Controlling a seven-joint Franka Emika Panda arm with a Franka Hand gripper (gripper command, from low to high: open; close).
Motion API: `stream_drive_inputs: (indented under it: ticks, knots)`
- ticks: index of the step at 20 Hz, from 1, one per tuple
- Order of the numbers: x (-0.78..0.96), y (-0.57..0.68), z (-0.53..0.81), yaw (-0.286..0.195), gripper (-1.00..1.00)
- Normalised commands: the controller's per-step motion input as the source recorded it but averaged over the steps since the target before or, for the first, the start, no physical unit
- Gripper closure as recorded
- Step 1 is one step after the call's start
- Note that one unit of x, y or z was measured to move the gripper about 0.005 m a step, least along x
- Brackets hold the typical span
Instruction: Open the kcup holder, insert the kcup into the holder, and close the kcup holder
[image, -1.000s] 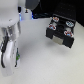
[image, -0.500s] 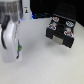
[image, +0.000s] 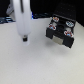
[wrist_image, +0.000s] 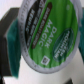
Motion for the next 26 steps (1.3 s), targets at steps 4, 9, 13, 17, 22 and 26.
stream_drive_inputs:
  ticks: [4, 9, 13, 17, 22, 26]
  knots:
    - [0.03, 0.71, 0.56, 0.004, 1.00]
    - [0.02, 0.72, 0.32, 0.001, 1.00]
    - [0.02, 0.72, 0.27, 0.001, 1.00]
    - [0.05, 0.71, 0.25, -0.001, 1.00]
    - [0.02, 0.69, 0.15, 0.012, 1.00]
    - [0.01, 0.67, 0.03, 0.018, 1.00]
